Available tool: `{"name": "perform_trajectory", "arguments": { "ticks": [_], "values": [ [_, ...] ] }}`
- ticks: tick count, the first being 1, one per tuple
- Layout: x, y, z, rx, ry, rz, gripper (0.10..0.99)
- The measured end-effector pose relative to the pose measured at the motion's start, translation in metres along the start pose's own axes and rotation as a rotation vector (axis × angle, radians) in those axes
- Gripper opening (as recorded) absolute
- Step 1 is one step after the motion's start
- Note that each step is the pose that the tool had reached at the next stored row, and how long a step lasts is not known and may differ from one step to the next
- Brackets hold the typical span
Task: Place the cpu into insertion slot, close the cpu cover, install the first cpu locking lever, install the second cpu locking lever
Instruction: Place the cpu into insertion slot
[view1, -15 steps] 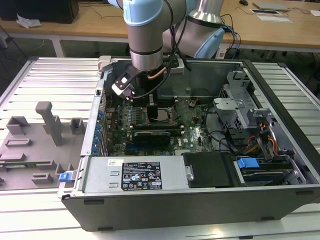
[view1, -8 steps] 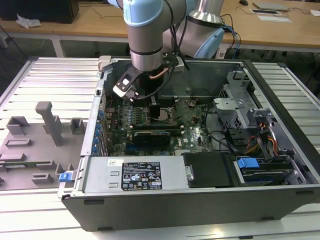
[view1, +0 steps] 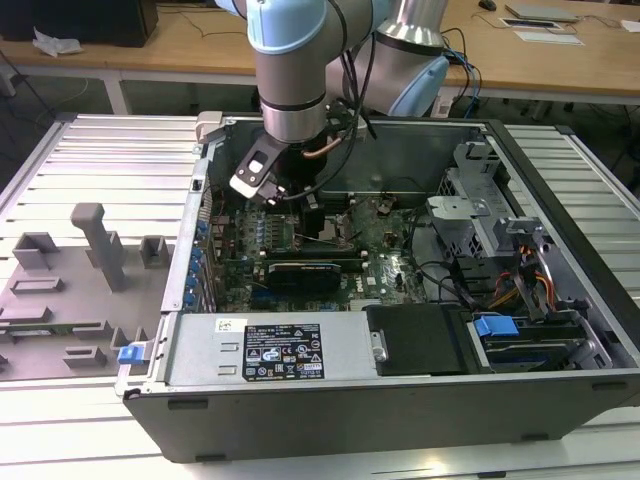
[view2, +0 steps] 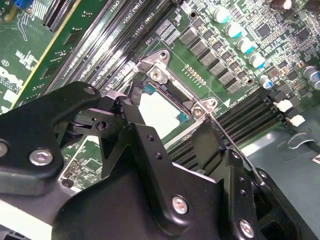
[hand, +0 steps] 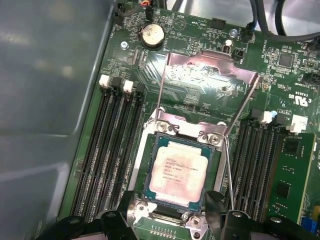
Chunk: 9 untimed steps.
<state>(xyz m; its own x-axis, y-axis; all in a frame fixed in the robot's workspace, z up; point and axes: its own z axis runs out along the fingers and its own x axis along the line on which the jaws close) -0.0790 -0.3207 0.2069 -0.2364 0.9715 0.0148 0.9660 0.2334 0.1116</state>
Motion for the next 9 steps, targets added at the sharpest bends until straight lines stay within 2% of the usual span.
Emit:
{"name": "perform_trajectory", "arguments": {
  "ticks": [2,9],
  "values": [
    [0.0,0.0,0.0,0.0,0.0021,-0.02,0.671],
    [0.0,0.0008,-0.0043,0.0,0.0023,-0.02,0.671]
  ]
}}
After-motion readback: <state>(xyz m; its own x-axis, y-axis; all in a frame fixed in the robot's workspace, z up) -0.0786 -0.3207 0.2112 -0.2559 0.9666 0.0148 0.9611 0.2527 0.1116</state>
